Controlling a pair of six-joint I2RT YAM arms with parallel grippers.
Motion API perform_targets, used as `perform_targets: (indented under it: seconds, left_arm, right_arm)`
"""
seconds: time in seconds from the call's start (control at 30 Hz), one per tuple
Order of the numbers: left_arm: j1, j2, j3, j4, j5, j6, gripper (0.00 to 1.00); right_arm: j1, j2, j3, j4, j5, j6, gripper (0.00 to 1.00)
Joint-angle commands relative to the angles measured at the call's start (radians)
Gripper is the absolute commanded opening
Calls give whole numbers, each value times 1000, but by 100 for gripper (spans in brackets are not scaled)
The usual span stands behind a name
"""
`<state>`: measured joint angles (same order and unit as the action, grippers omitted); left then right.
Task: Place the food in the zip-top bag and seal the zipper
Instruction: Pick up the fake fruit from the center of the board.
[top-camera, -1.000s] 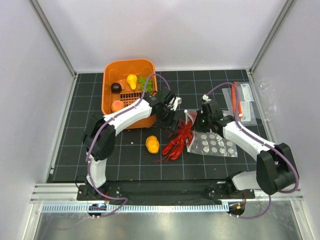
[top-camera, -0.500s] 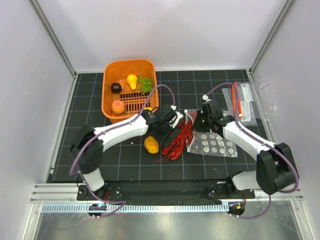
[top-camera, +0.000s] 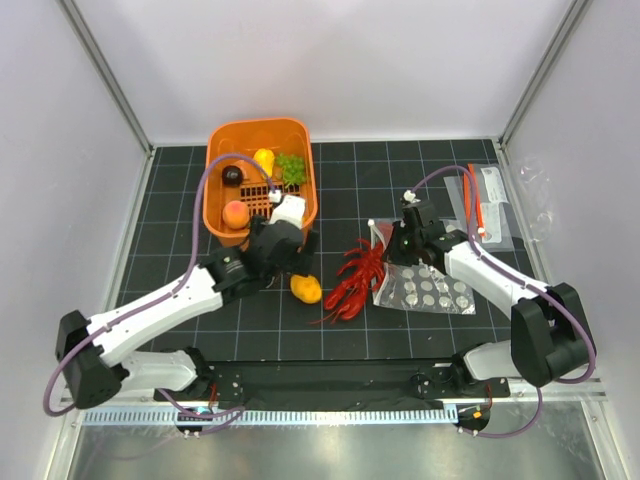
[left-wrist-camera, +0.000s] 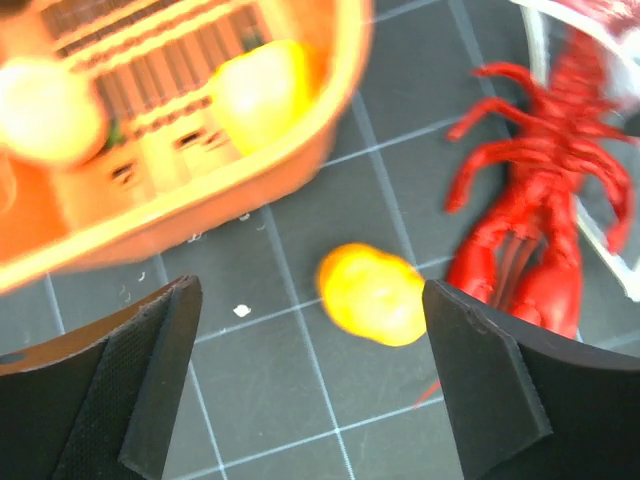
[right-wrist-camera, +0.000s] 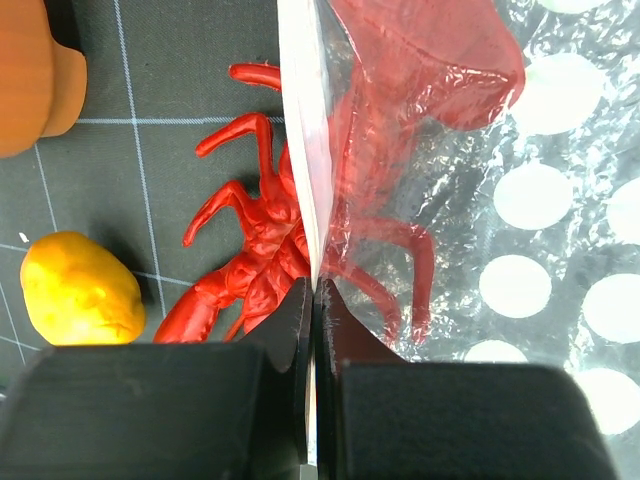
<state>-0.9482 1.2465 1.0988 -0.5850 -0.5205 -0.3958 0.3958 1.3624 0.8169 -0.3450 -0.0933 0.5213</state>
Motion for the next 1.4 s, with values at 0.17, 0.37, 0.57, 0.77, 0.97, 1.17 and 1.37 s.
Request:
perform_targets:
  seconds: [0.17, 0.37, 0.57, 0.77, 0.97, 1.17, 1.37]
  left_arm:
    - [0, -122, -123, 30, 26, -204, 87]
    - [-3, -90, -85, -48, 37, -360, 87]
    - [-3, 71, 58, -273, -24, -769, 89]
    - [-6, 240, 127, -372, -21, -1027, 100]
    - [-46, 275, 98, -348, -108, -1135, 100]
    - [-58, 338, 50, -262, -93, -1175, 100]
    - [-136, 422, 36, -217, -225, -1187, 100]
  right_arm:
    - [-2, 12, 36, 17, -17, -15, 1]
    - [-2, 18, 18, 31, -22, -14, 1]
    - [-2, 4, 11, 35, -14, -18, 1]
    - [-2, -11, 22, 31, -20, -21, 1]
    - [-2, -19, 22, 35, -23, -33, 1]
    - [-2, -17, 19, 47, -25, -27, 1]
    - [-2, -8, 22, 52, -26, -35, 1]
